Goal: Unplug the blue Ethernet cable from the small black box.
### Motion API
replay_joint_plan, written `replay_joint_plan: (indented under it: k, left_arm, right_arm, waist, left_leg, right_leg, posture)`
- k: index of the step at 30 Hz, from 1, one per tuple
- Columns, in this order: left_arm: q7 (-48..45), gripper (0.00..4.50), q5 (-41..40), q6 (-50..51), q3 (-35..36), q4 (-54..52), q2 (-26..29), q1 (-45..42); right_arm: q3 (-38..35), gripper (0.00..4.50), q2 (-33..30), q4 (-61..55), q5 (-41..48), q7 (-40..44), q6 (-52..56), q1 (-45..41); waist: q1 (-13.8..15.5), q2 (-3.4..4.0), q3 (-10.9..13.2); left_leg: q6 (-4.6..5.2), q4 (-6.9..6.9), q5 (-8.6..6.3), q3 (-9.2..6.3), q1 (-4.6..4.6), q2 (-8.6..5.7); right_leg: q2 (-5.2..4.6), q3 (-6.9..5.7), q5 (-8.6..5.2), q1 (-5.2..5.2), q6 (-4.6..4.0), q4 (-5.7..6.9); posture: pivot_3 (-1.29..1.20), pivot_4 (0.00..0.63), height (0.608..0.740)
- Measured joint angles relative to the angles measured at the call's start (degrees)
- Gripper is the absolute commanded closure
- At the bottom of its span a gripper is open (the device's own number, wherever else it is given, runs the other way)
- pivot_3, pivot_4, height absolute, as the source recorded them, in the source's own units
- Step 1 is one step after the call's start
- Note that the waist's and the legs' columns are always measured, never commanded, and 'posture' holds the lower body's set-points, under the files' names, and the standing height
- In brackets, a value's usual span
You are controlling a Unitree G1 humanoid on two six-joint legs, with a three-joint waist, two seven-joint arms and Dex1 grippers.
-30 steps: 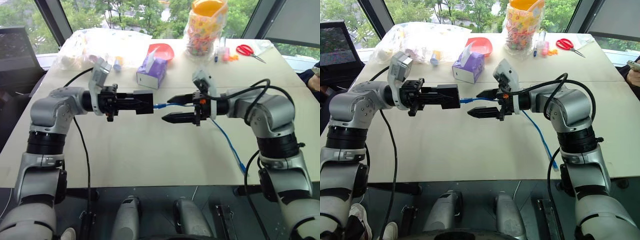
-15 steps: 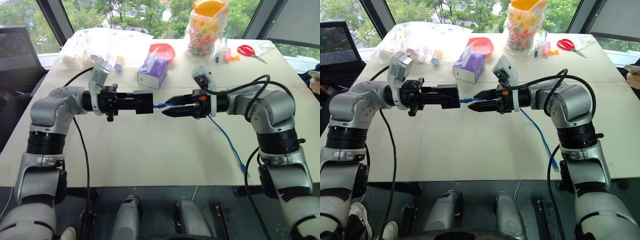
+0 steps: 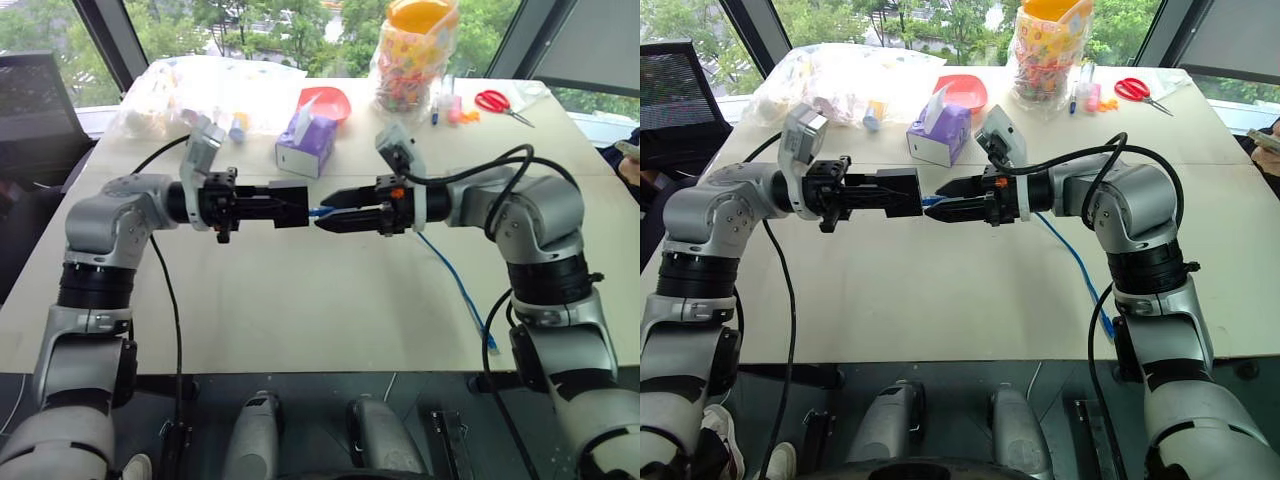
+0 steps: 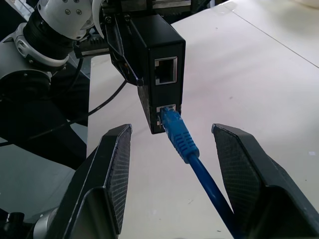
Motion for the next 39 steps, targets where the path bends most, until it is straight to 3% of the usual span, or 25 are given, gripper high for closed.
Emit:
replay_joint_plan:
  k: [3, 6, 17, 20, 22, 39]
  left_arm:
    - [0.0, 4.00, 0.2, -0.1, 0.0, 0.0, -0.1, 0.0]
    - [0.0, 4.00, 0.5, -0.2, 0.0, 0.0, -0.1, 0.0]
    - [-0.1, 4.00, 1.2, -1.1, -0.2, 0.0, -0.1, 0.0]
    - [-0.1, 4.00, 1.2, -1.1, -0.6, 0.0, -0.1, 0.0]
    - [-0.3, 4.00, 1.2, -1.1, -0.6, 0.0, -0.1, 0.0]
    - [-0.3, 4.00, 1.2, -1.1, -0.6, 0.0, 0.0, 0.1]
  right_arm:
    - [0.9, 1.83, 0.0, 0.0, 0.0, 0.0, 0.0, 0.0]
    - [1.0, 2.70, -0.1, 0.0, 0.0, 0.0, 0.0, 0.0]
    - [1.2, 2.70, -0.1, 0.0, -0.2, 0.0, -0.7, -0.1]
    - [1.2, 3.53, -0.1, 0.0, -0.2, 0.0, -1.0, -0.1]
    - [1.2, 4.48, -0.2, 0.1, -0.5, 0.0, -1.2, -0.1]
    - [2.9, 4.48, -1.1, 0.2, -2.4, 1.0, -5.2, -0.1]
  waist:
    - [0.0, 0.00, 0.0]
    - [0.0, 0.00, 0.0]
    - [0.0, 0.00, 0.0]
    - [0.0, 0.00, 0.0]
    - [0.0, 0.00, 0.0]
    - [0.0, 0.00, 0.0]
  left_leg:
    - [0.00, -0.01, 0.00, 0.00, 0.00, 0.00]
    - [0.00, -0.01, 0.00, 0.00, 0.00, 0.00]
    - [0.00, -0.01, 0.00, 0.00, 0.00, 0.00]
    - [0.00, -0.01, 0.00, 0.00, 0.00, 0.00]
    - [0.00, -0.01, 0.00, 0.00, 0.00, 0.00]
    - [0.00, -0.01, 0.00, 0.00, 0.00, 0.00]
  right_leg:
    - [0.00, 0.00, 0.00, -0.01, 0.00, 0.00]
    - [0.00, 0.00, 0.00, -0.01, 0.00, 0.00]
    - [0.00, 0.00, 0.00, -0.01, 0.00, 0.00]
    - [0.00, 0.00, 0.00, -0.01, 0.00, 0.00]
    - [0.00, 0.00, 0.00, -0.01, 0.00, 0.00]
    - [0.00, 0.00, 0.00, -0.01, 0.00, 0.00]
  posture:
    - [0.00, 0.150, 0.735]
    - [0.00, 0.150, 0.735]
    - [0.00, 0.150, 0.735]
    - [0.00, 0.150, 0.735]
    - [0.00, 0.150, 0.735]
    - [0.00, 0.150, 0.735]
